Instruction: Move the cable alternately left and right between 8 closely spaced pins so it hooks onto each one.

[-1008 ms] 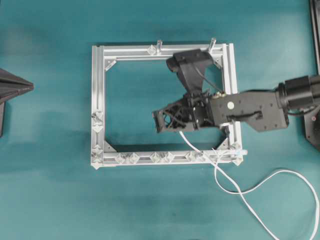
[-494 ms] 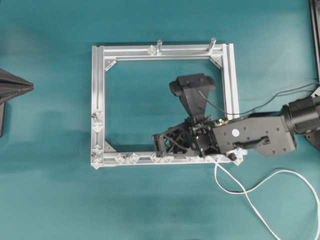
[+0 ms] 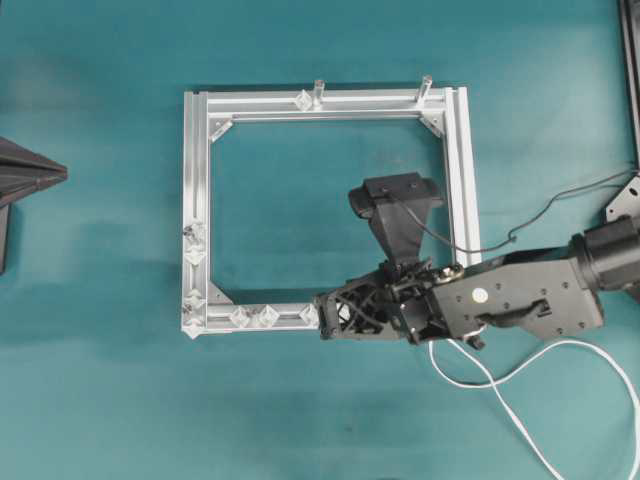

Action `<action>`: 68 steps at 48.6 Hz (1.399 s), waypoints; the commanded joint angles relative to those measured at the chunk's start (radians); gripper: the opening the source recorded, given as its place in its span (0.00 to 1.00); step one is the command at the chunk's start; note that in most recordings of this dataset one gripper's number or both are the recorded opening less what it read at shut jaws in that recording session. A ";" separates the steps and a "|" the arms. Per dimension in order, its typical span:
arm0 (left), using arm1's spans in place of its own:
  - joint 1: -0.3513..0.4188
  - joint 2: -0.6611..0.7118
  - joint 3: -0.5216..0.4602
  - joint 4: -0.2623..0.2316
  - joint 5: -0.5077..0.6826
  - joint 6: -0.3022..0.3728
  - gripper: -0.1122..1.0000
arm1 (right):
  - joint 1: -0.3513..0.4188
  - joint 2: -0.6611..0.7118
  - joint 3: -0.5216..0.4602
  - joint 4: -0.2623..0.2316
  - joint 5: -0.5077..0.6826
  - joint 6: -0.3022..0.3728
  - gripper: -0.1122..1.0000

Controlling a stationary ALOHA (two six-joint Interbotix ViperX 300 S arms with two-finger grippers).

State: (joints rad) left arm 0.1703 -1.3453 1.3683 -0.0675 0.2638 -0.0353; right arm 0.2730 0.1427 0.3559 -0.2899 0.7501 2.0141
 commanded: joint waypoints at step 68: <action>-0.002 -0.002 -0.006 0.002 -0.009 -0.005 0.21 | 0.124 0.009 -0.031 -0.003 0.002 0.021 0.24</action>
State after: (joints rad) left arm 0.1687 -1.3545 1.3729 -0.0675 0.2638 -0.0353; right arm 0.3682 0.1580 0.3543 -0.2899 0.7517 2.0295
